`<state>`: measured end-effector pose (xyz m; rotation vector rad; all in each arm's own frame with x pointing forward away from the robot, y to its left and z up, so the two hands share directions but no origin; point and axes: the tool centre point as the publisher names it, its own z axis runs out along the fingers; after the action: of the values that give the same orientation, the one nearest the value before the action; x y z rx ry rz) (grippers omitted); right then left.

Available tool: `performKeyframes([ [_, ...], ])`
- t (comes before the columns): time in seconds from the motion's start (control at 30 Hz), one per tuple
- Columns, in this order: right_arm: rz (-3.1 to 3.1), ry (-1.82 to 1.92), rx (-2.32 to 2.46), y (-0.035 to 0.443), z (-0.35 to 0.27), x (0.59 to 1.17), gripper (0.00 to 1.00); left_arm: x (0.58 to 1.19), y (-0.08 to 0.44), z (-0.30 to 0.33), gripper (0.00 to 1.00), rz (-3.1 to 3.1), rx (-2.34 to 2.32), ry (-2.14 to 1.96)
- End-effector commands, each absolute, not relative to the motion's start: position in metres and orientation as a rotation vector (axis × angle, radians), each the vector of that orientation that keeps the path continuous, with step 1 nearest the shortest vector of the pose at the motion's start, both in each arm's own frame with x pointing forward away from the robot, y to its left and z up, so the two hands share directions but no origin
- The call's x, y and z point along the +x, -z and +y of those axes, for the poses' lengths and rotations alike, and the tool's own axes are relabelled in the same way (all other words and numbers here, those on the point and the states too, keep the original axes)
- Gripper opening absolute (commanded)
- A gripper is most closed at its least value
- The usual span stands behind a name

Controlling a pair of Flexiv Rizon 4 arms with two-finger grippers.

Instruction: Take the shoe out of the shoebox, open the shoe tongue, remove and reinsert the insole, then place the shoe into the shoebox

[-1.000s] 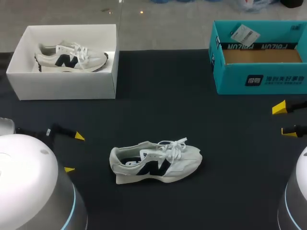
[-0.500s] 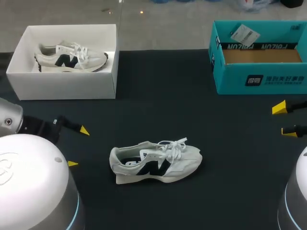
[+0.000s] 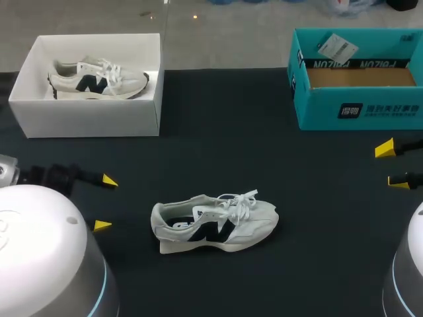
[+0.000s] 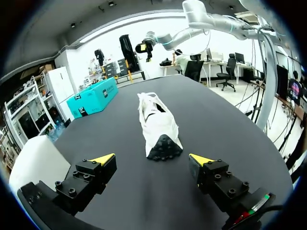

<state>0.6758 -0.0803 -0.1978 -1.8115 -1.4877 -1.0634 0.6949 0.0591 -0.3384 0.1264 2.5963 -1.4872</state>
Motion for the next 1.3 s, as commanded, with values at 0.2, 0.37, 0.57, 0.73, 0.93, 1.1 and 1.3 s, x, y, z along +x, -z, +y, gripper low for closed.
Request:
performKeyframes([
  [0.2, -1.487, 1.063, -1.815, 0.198, -0.08, 0.675, 1.0, 0.695, 0.359, 0.058, 1.0, 2.479, -0.312, 1.862],
  [0.37, -1.487, 1.063, -1.815, 0.198, -0.08, 0.675, 1.0, 0.685, 0.372, 0.045, 1.0, 2.476, -0.258, 1.81],
  [0.57, -1.487, 1.063, -1.815, 0.198, -0.08, 0.675, 1.0, 0.684, 0.391, 0.023, 1.0, 2.478, -0.224, 1.734],
  [0.73, -1.487, 1.063, -1.815, 0.198, -0.08, 0.675, 1.0, 0.684, 0.402, 0.006, 1.0, 2.476, -0.276, 1.752],
  [0.93, -1.487, 1.063, -1.815, 0.198, -0.08, 0.675, 1.0, 0.679, 0.401, -0.008, 1.0, 2.481, -0.267, 1.761],
  [1.1, -1.487, 1.063, -1.815, 0.198, -0.08, 0.675, 1.0, 0.677, 0.404, -0.014, 1.0, 2.501, -0.251, 1.742],
  [1.3, -1.487, 1.063, -1.815, 0.198, -0.08, 0.675, 1.0, 0.674, 0.402, -0.024, 1.0, 2.523, -0.204, 1.745],
])
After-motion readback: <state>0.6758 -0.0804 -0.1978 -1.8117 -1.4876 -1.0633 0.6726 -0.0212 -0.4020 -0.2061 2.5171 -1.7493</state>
